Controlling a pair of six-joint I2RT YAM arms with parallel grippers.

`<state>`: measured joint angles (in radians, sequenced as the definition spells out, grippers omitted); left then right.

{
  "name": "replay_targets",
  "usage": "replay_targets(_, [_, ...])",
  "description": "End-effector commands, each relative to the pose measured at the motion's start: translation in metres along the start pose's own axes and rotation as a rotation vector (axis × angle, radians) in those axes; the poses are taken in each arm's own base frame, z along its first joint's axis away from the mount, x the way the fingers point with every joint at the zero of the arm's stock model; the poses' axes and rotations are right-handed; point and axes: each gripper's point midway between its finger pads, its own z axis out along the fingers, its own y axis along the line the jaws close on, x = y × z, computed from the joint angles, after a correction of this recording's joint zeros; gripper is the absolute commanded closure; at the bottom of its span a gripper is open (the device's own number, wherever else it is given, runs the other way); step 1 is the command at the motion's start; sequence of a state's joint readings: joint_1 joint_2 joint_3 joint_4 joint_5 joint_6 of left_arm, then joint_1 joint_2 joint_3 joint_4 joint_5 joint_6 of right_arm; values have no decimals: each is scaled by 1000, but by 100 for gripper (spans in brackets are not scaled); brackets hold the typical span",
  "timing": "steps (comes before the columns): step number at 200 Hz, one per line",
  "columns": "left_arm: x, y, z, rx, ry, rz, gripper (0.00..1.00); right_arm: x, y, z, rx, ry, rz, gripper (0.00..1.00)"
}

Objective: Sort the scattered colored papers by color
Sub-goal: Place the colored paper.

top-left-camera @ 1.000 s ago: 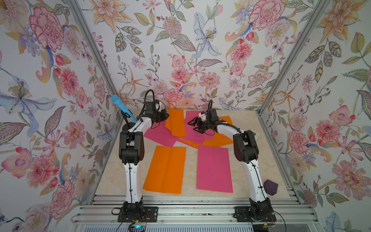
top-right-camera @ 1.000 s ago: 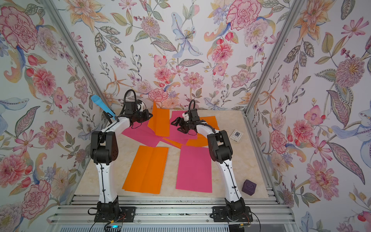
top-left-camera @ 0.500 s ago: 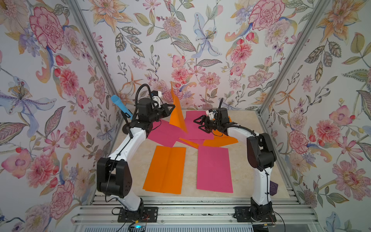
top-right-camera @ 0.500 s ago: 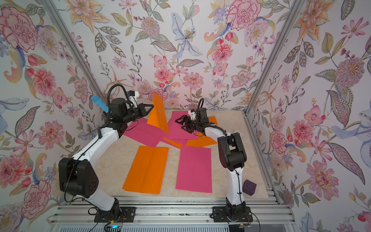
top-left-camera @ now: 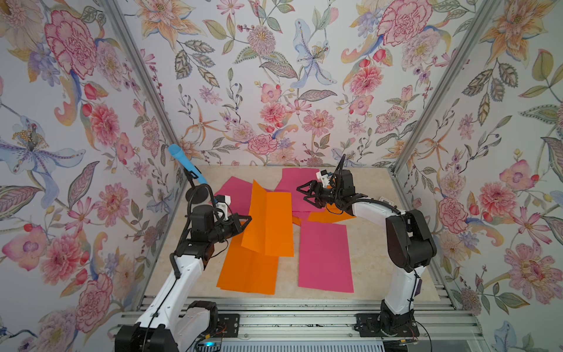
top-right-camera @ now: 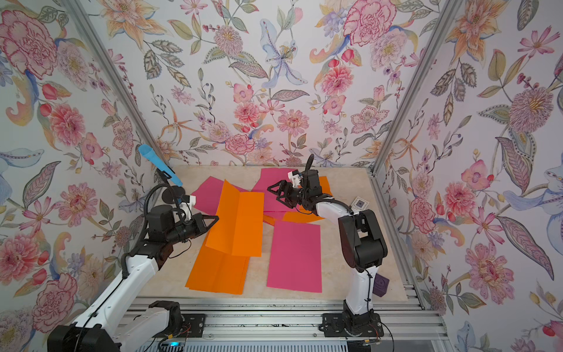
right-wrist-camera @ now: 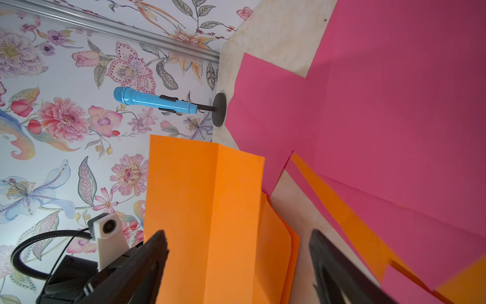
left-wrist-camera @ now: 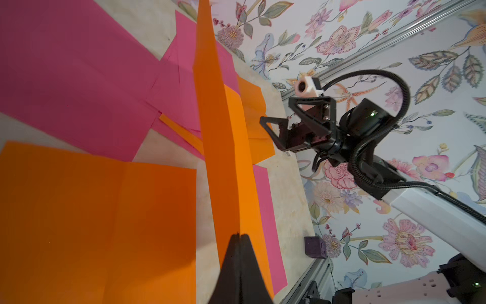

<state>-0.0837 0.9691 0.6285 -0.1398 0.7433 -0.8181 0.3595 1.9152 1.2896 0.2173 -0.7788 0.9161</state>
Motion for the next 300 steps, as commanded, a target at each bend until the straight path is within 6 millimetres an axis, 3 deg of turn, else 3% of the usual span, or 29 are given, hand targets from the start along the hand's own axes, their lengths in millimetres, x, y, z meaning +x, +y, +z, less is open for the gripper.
replay_targets(1, [36, 42, -12, -162, 76, -30, 100, 12, 8, -5, -9, 1, -38, 14])
replay_targets(49, [71, 80, -22, -287, 133, -78, 100, 49, 8, 0, 7, 60, -65, 13])
replay_targets(91, [71, 92, -23, -352, 137, -97, 100, 79, 6, 11, 44, 112, -107, 13])
replay_targets(111, [73, 98, -22, -373, 148, -116, 75, 95, 4, 19, 52, 140, -111, 13])
replay_targets(130, [76, 104, -25, -415, 152, -129, 64, 108, 0, 28, 59, 170, -112, 13])
replay_targets(146, [67, 110, -36, -499, 121, -114, 39, 117, -2, 35, 64, 188, -111, 13])
replay_targets(161, [49, 112, -51, -594, 70, -78, 38, 124, -2, 40, 68, 205, -116, 13])
replay_targets(188, [21, 106, -66, -669, -1, -26, 25, 136, 7, 48, 99, 228, -173, 13])
replay_targets(192, [19, 108, -67, -686, -5, -21, 24, 150, 12, 53, 97, 255, -192, 13])
replay_targets(205, [13, 114, -70, -726, -32, -15, 20, 162, 14, 60, 115, 280, -220, 12])
replay_targets(246, [-6, 125, -49, -705, -108, -47, 13, 184, -7, 70, 190, 311, -219, 12])
replay_targets(300, [-26, 167, -26, -780, -174, -76, 9, 200, -28, 67, 253, 335, -204, 12])
